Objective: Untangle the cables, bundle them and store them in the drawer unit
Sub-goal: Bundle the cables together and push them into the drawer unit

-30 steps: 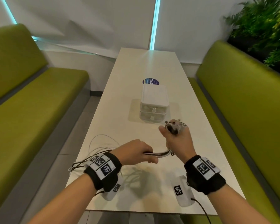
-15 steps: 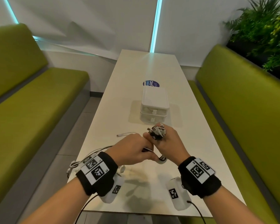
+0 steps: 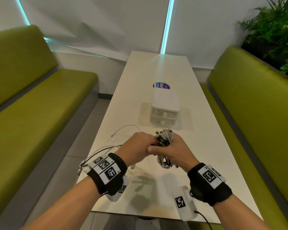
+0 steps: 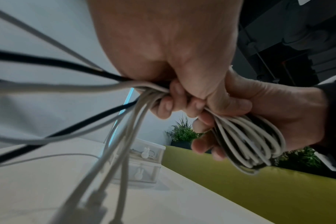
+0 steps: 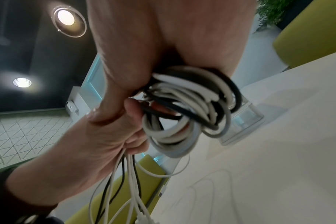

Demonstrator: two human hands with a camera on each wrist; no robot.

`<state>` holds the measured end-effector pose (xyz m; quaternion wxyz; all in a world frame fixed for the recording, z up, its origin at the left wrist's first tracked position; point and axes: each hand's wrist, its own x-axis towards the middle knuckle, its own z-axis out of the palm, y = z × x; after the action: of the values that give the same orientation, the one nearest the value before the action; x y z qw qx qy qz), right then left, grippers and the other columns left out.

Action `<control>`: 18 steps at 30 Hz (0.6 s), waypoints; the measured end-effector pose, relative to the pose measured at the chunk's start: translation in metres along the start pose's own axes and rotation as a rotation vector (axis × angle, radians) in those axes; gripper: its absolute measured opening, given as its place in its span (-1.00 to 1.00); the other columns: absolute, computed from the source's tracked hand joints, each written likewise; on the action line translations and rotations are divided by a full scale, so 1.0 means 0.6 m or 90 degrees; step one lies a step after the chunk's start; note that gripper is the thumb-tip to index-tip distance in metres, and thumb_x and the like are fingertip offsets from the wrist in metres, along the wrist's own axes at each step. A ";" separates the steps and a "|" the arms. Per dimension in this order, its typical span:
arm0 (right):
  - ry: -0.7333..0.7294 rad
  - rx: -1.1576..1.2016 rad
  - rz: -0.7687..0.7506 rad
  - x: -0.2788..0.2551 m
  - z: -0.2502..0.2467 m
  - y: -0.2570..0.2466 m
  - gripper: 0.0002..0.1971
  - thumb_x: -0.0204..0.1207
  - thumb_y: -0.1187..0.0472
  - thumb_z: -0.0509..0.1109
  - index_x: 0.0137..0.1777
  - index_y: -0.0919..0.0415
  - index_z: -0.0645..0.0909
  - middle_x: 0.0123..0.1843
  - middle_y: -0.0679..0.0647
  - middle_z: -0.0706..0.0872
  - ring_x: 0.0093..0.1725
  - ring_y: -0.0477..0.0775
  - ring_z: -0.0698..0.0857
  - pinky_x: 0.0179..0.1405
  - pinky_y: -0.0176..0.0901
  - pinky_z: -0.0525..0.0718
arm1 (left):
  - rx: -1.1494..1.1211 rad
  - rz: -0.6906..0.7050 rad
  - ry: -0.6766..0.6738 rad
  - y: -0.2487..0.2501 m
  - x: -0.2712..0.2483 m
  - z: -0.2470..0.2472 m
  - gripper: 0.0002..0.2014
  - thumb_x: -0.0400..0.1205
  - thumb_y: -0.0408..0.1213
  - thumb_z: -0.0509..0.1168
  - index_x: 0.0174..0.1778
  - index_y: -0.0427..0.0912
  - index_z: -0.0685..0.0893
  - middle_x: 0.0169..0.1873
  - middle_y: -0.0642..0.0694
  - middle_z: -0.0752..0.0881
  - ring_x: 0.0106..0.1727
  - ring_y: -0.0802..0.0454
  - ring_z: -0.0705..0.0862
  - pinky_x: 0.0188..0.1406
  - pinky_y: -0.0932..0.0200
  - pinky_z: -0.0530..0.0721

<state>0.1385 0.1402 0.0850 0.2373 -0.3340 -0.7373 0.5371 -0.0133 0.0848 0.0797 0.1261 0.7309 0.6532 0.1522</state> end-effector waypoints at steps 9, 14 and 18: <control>-0.073 -0.038 0.003 0.002 -0.003 0.019 -0.43 0.08 0.19 0.78 0.07 0.22 0.60 -0.11 -0.04 0.79 -0.06 -0.09 0.77 -0.09 -0.29 0.64 | -0.057 -0.063 -0.018 -0.005 0.000 0.004 -0.76 0.58 -0.10 0.41 -0.18 -0.25 0.71 -0.47 0.11 0.46 -0.32 0.04 0.50 -0.26 0.18 0.40; -0.117 -0.062 0.006 -0.002 -0.006 0.013 -0.51 0.12 0.19 0.76 0.00 0.21 0.63 -0.20 -0.11 0.74 -0.17 -0.17 0.72 -0.15 -0.30 0.58 | -0.055 -0.068 -0.036 0.000 -0.001 0.005 -0.69 0.54 0.00 0.43 -0.20 -0.22 0.76 -0.37 -0.14 0.72 -0.32 -0.01 0.59 -0.28 0.10 0.50; -0.148 -0.081 0.021 -0.010 -0.007 0.013 -0.55 0.13 0.17 0.76 -0.13 0.19 0.56 -0.34 -0.17 0.64 -0.33 -0.20 0.60 -0.26 -0.33 0.50 | -0.004 -0.077 -0.031 0.010 -0.003 0.001 -0.66 0.48 0.07 0.46 -0.27 -0.20 0.77 -0.53 0.00 0.57 -0.44 0.03 0.50 -0.36 0.17 0.39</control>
<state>0.1473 0.1402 0.0787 0.1196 -0.2958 -0.7868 0.5283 -0.0080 0.0821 0.0812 0.1533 0.6931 0.6925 0.1286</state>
